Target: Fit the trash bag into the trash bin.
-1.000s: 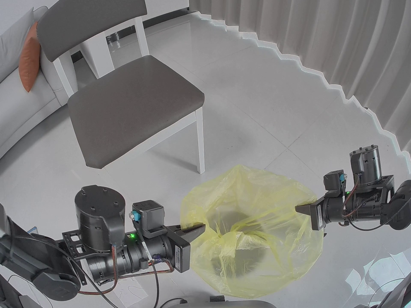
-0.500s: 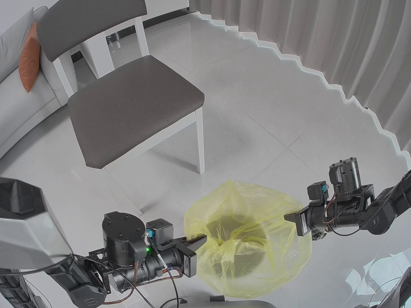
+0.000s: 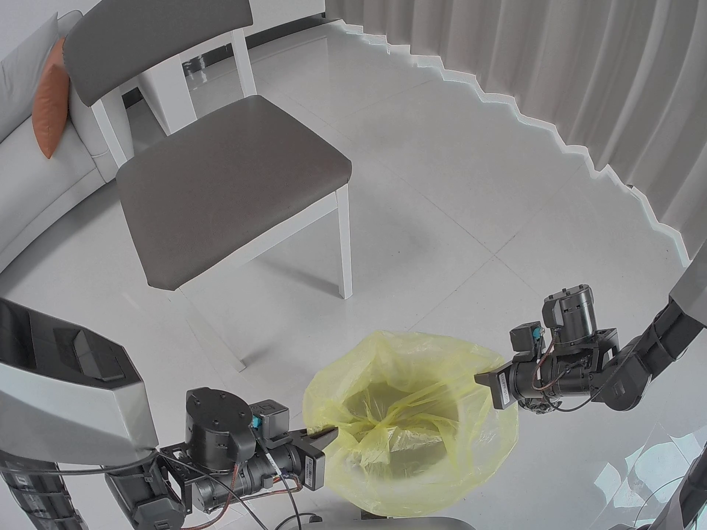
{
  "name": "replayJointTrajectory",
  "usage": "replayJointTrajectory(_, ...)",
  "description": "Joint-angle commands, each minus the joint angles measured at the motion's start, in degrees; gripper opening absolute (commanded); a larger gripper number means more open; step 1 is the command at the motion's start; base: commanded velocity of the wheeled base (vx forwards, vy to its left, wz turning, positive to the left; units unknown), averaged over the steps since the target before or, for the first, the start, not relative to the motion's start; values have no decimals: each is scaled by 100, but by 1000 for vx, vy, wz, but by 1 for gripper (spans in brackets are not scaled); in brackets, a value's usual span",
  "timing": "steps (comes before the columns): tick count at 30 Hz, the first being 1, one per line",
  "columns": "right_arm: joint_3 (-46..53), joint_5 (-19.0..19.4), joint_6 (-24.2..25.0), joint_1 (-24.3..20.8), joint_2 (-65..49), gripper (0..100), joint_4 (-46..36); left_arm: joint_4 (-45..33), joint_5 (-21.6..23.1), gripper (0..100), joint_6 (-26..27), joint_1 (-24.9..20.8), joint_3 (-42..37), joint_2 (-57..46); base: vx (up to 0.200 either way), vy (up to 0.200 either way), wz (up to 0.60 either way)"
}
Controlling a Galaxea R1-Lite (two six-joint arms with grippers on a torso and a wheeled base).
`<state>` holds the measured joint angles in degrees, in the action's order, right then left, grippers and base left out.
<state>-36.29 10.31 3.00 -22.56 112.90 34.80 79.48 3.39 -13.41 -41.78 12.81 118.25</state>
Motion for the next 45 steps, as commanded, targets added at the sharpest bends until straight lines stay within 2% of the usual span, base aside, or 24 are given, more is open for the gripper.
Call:
replayJointTrajectory(1, -18, 15, -1, -2, 250, 0, 26, 138, -5, 0, 5, 20, -227, 128, 0, 0, 0)
replayJointTrajectory(10, 52, 15, -19, -73, 303, 0, 35, 586, -40, 0, 5, 3, -561, 251, 0, 0, 0)
replayJointTrajectory(15, 61, 6, -10, -90, 365, 0, 35, 1052, -137, 0, 5, -41, -578, 752, 0, 0, 0)
replayJointTrajectory(25, -27, 15, -45, -90, 558, 0, 62, 1052, -128, 0, -21, 3, -314, 1060, 0, 0, 0)
replayJointTrajectory(37, -168, 15, -54, -2, 795, 0, 756, 1052, -110, 0, -13, 179, 222, 1306, 0, 0, 0)
replayJointTrajectory(43, 78, 15, -230, -2, 839, 0, 1099, 1052, -93, 0, -13, 170, 195, 1359, 0, 0, 0)
replayJointTrajectory(45, 140, 6, -441, 15, 1077, 0, 1231, 1052, -119, 0, -13, 179, 274, 1482, 0, 0, 0)
